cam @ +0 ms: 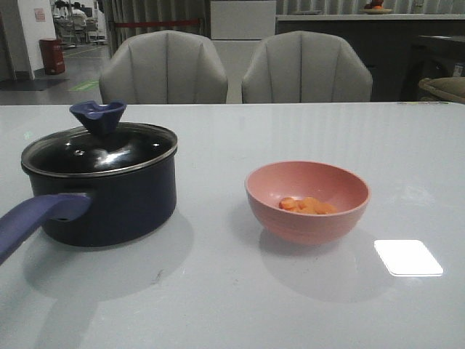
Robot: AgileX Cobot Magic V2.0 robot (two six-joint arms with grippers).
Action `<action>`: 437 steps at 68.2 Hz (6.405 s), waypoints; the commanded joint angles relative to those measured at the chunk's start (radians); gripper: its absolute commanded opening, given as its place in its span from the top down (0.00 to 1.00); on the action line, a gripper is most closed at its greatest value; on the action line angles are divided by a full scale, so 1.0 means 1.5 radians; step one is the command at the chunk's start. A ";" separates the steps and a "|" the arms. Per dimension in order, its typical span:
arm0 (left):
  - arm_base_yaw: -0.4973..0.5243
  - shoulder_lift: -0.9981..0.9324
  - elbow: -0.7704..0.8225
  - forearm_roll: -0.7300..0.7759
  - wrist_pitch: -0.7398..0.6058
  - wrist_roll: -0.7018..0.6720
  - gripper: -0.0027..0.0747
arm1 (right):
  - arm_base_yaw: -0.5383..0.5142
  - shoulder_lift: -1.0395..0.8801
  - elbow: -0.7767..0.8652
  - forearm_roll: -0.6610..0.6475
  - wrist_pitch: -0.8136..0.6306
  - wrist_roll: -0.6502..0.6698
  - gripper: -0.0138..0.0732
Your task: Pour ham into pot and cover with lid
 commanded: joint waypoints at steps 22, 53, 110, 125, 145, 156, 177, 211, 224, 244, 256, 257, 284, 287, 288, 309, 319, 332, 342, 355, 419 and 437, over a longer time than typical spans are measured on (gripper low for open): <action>0.000 -0.012 0.014 -0.001 -0.052 -0.006 0.82 | -0.005 -0.014 -0.003 -0.009 -0.055 -0.002 0.66; 0.000 -0.012 0.014 -0.001 -0.057 -0.006 0.82 | -0.005 -0.014 -0.003 -0.009 -0.055 -0.002 0.66; -0.001 0.209 -0.352 -0.016 0.208 -0.006 0.82 | -0.005 -0.014 -0.003 -0.009 -0.055 -0.002 0.66; -0.001 0.238 -0.344 -0.026 0.201 -0.006 0.82 | -0.005 -0.014 -0.003 -0.009 -0.055 -0.002 0.66; -0.030 0.281 -0.344 -0.030 0.232 -0.006 0.29 | -0.005 -0.014 -0.003 -0.009 -0.055 -0.002 0.66; -0.071 0.351 -0.370 -0.030 0.235 -0.006 0.05 | -0.005 -0.014 -0.003 -0.009 -0.055 -0.002 0.66; -0.146 0.581 -0.503 -0.041 0.264 -0.006 0.05 | -0.005 -0.014 -0.003 -0.009 -0.055 -0.002 0.66; -0.222 0.982 -0.823 -0.105 0.395 -0.040 0.05 | -0.005 -0.014 -0.003 -0.009 -0.055 -0.002 0.66; -0.228 1.070 -0.910 -0.099 0.437 -0.080 0.07 | -0.005 -0.014 -0.003 -0.009 -0.055 -0.002 0.66; -0.228 1.152 -0.978 -0.062 0.491 -0.109 0.17 | -0.005 -0.014 -0.003 -0.009 -0.055 -0.002 0.66; -0.228 1.175 -0.985 -0.060 0.490 -0.113 0.17 | -0.005 -0.014 -0.003 -0.009 -0.055 -0.002 0.66; -0.228 1.177 -0.985 -0.060 0.490 -0.113 0.17 | -0.005 -0.014 -0.003 -0.009 -0.055 -0.002 0.66; -0.228 1.196 -0.985 -0.060 0.483 -0.113 0.57 | -0.005 -0.014 -0.003 -0.009 -0.055 -0.002 0.66; -0.228 1.196 -0.985 -0.060 0.483 -0.113 0.61 | -0.005 -0.014 -0.003 -0.009 -0.055 -0.002 0.66; -0.228 1.194 -0.985 -0.060 0.483 -0.113 0.63 | -0.005 -0.014 -0.003 -0.009 -0.055 -0.002 0.66; -0.226 1.143 -0.985 -0.057 0.468 -0.113 0.76 | -0.005 -0.014 -0.003 -0.009 -0.055 -0.002 0.66; -0.220 1.112 -0.985 -0.025 0.469 -0.113 0.76 | -0.005 -0.014 -0.003 -0.009 -0.055 -0.002 0.66; -0.169 1.078 -0.985 -0.024 0.495 -0.100 0.76 | -0.005 -0.014 -0.003 -0.009 -0.055 -0.002 0.66; -0.088 1.048 -0.964 -0.016 0.508 -0.082 0.76 | -0.005 -0.014 -0.003 -0.009 -0.055 -0.002 0.66; 0.024 1.009 -0.856 -0.015 0.440 -0.079 0.76 | -0.005 -0.014 -0.003 -0.009 -0.055 -0.002 0.66; 0.103 1.107 -0.650 -0.022 0.237 -0.067 0.32 | -0.005 -0.014 -0.003 -0.009 -0.055 -0.002 0.66; 0.103 1.103 -0.694 -0.005 0.289 -0.066 0.16 | -0.005 -0.014 -0.003 -0.009 -0.055 -0.002 0.66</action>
